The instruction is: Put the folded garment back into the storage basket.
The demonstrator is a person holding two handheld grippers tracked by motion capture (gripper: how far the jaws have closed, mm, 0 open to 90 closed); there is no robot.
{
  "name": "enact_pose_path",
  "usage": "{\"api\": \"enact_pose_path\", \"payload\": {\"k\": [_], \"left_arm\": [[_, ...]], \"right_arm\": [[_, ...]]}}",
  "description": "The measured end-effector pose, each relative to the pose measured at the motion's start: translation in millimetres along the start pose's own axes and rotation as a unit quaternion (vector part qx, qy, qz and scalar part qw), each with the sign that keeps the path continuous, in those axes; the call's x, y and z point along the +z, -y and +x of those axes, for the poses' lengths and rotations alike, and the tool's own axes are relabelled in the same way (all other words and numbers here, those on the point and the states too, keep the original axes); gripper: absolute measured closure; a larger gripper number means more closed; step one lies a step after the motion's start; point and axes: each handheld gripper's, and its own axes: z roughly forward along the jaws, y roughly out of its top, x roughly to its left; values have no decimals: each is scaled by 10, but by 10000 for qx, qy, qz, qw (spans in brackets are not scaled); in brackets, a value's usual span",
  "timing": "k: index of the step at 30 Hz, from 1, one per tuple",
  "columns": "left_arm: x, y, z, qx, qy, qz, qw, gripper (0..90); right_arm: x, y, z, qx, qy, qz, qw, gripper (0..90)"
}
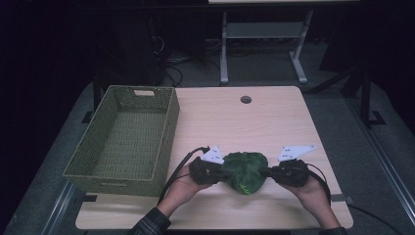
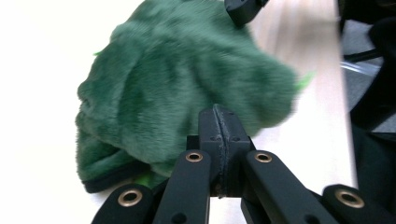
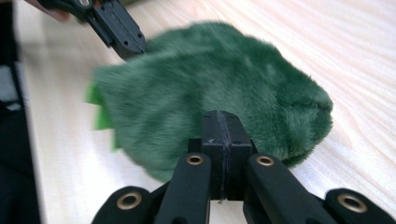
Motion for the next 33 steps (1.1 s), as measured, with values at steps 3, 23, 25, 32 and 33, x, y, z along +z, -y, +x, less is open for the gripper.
{"api": "enact_pose_path", "payload": {"k": [3, 23, 25, 32, 33], "left_arm": [[133, 67, 105, -149, -31, 245, 9996, 897], [356, 119, 142, -161, -42, 403, 9990, 898], [279, 122, 143, -241, 1, 369, 9990, 897], [2, 115, 3, -251, 88, 165, 9995, 898], [-19, 115, -29, -229, 122, 157, 9995, 898]], "right_arm": [[126, 41, -42, 77, 58, 281, 9996, 898], [324, 231, -84, 292, 14, 853, 9959, 900], [248, 235, -91, 273, 85, 809, 9963, 899], [-74, 253, -282, 483, 445, 469, 9967, 900], [-102, 241, -323, 495, 488, 438, 9966, 900]]}}
